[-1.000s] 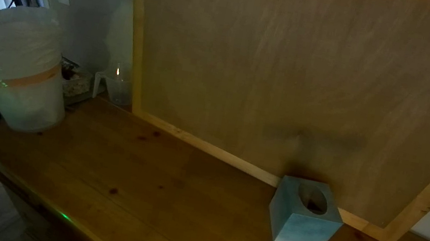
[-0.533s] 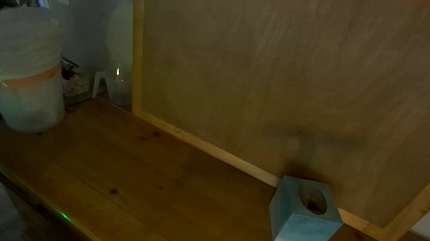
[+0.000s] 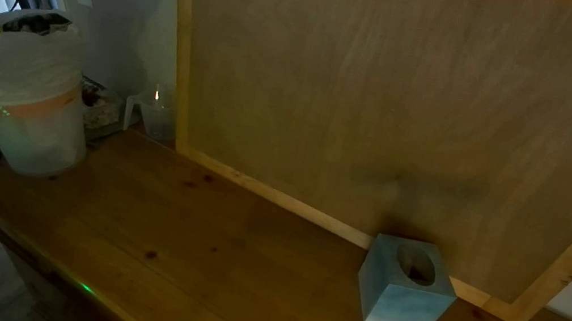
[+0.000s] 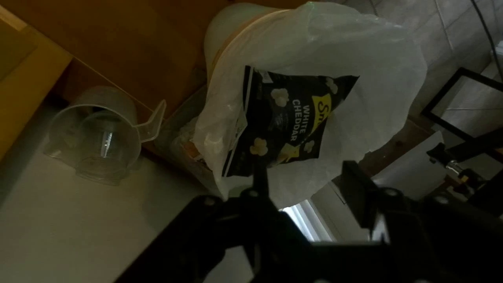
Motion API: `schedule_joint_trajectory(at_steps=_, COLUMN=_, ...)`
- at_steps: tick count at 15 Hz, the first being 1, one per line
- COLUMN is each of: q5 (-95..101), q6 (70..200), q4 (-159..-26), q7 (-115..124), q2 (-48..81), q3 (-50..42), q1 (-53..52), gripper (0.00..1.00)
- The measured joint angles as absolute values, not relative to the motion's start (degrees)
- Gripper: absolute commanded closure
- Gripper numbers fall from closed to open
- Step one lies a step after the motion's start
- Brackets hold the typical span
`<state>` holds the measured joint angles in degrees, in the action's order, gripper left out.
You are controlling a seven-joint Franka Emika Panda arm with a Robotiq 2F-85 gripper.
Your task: Place the packet of popcorns in the bin
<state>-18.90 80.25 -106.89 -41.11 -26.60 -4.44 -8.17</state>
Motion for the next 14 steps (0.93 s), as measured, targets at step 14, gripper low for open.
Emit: schedule_joint_trajectory(at_steps=14, q5=-0.8, q6=80.3, q4=-104.2, q7=-37.4, q2=-27.1, q3=-9.0, q1=1.1, gripper=0.00)
